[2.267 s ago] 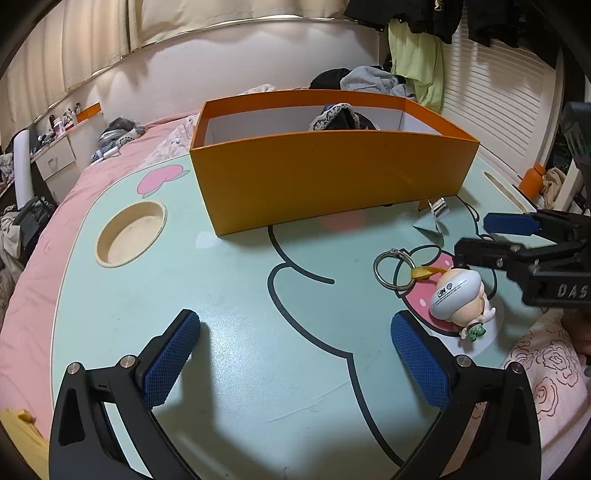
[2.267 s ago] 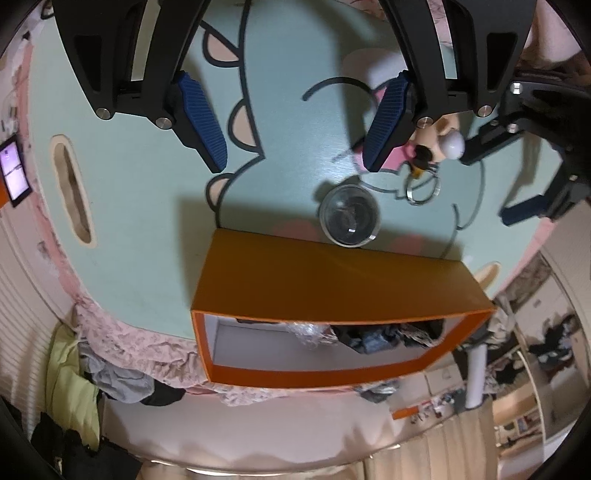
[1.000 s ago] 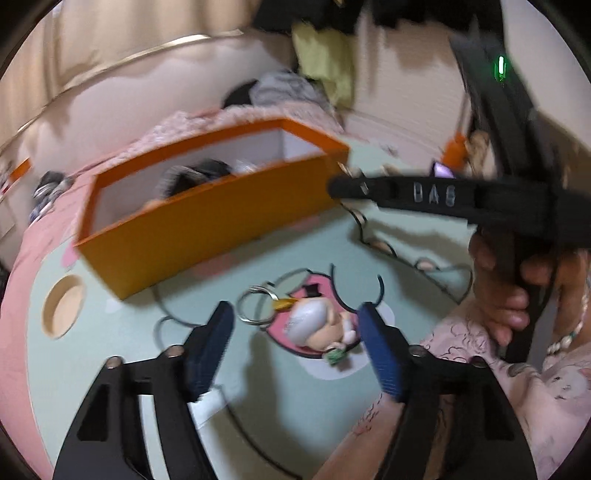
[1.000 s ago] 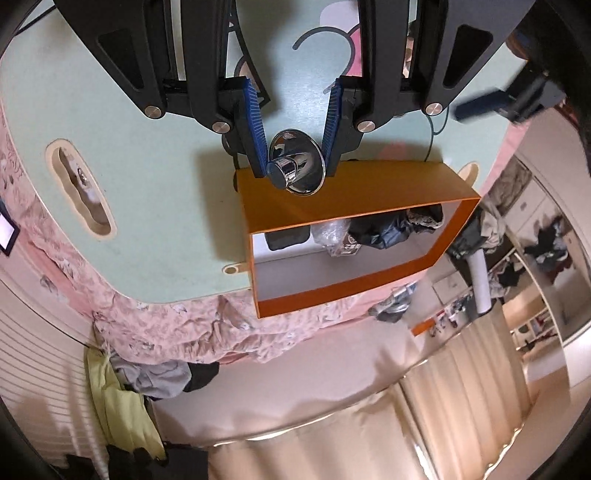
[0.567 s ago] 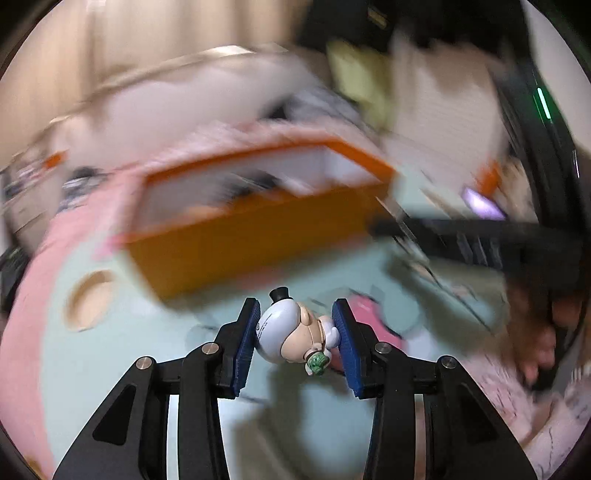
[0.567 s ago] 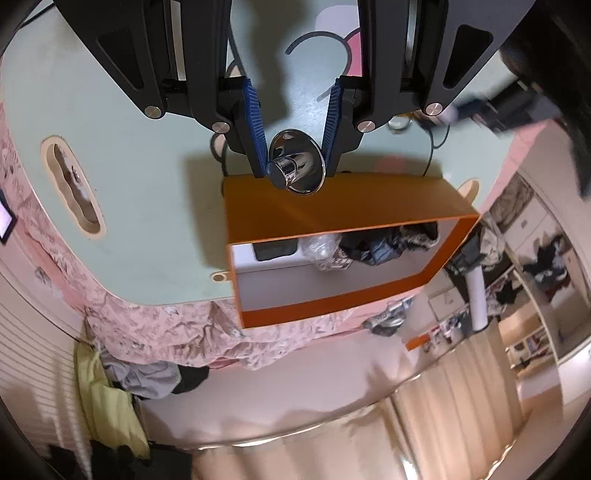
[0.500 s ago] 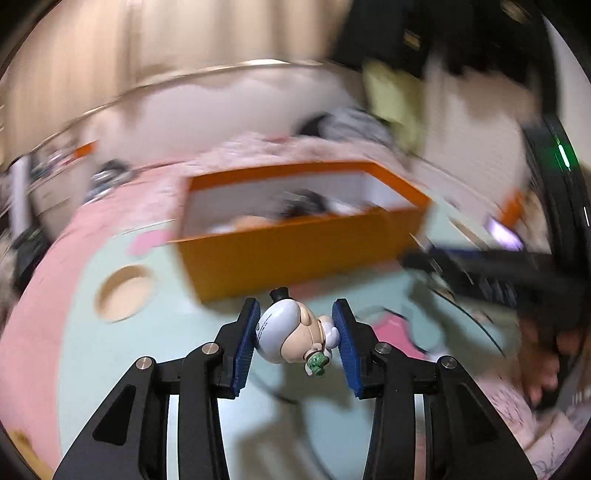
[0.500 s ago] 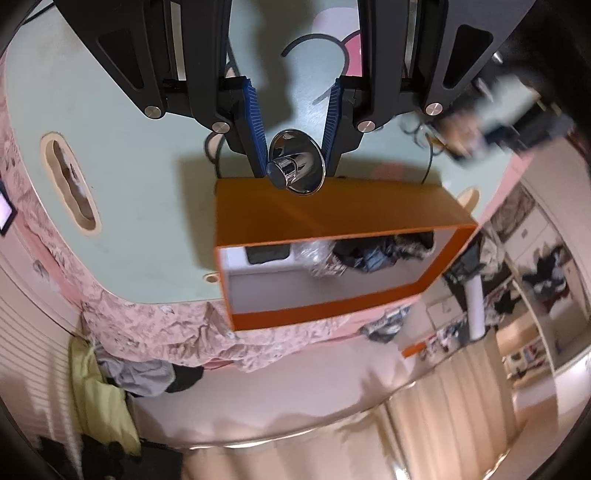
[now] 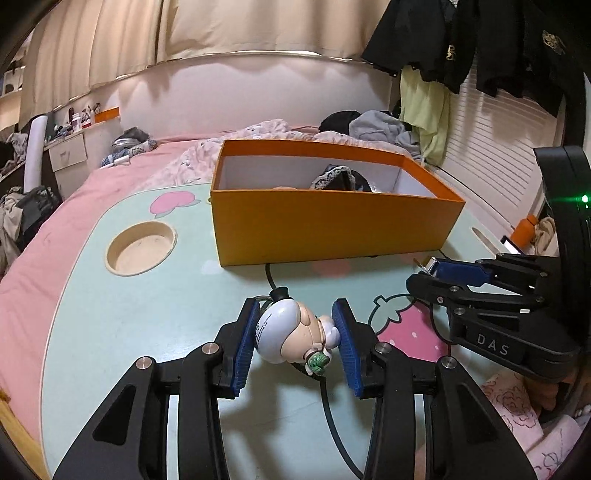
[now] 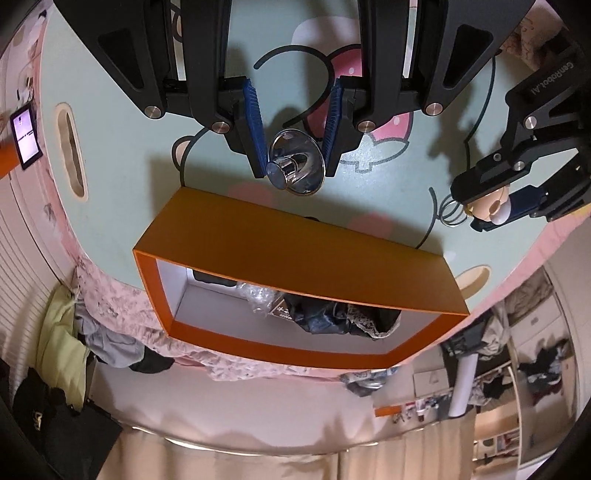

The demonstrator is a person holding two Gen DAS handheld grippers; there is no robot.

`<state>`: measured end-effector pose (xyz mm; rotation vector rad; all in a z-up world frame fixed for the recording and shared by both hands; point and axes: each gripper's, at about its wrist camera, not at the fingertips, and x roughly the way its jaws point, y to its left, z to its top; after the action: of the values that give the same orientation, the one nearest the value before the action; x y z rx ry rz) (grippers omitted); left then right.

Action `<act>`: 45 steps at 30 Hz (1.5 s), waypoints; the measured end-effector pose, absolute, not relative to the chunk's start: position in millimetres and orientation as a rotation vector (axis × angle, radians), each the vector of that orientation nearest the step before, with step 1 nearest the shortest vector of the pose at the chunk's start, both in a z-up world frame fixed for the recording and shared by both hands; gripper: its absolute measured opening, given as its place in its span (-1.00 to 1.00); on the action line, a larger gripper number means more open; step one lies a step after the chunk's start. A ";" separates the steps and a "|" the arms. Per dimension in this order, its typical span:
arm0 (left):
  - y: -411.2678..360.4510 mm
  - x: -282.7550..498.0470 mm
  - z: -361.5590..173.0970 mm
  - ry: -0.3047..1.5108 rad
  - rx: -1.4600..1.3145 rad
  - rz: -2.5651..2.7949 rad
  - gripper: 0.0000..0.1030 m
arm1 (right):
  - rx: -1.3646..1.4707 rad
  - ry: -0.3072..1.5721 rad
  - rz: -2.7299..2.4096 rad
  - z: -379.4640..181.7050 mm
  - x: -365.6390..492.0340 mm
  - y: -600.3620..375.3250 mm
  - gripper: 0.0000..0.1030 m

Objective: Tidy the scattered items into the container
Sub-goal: 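Grasp white figurine with left tool while right tool holds silver cup, then carry figurine over box with left tool while right tool carries silver cup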

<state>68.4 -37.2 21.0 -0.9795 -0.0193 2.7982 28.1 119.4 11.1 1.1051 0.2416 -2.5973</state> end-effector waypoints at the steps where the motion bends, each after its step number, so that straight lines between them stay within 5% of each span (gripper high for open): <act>1: -38.5 70.3 20.0 -0.020 -0.979 2.798 -0.18 | 1.107 0.240 -2.595 11.3 27.3 119.7 -0.44; 45: -35.3 66.4 17.1 -0.004 -1.009 2.781 -0.18 | 1.127 0.231 -2.580 11.9 25.7 115.6 -0.44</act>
<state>66.4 -35.3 17.1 -1.0086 -0.0036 2.7815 25.7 115.6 11.9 1.1266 0.2305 -2.5798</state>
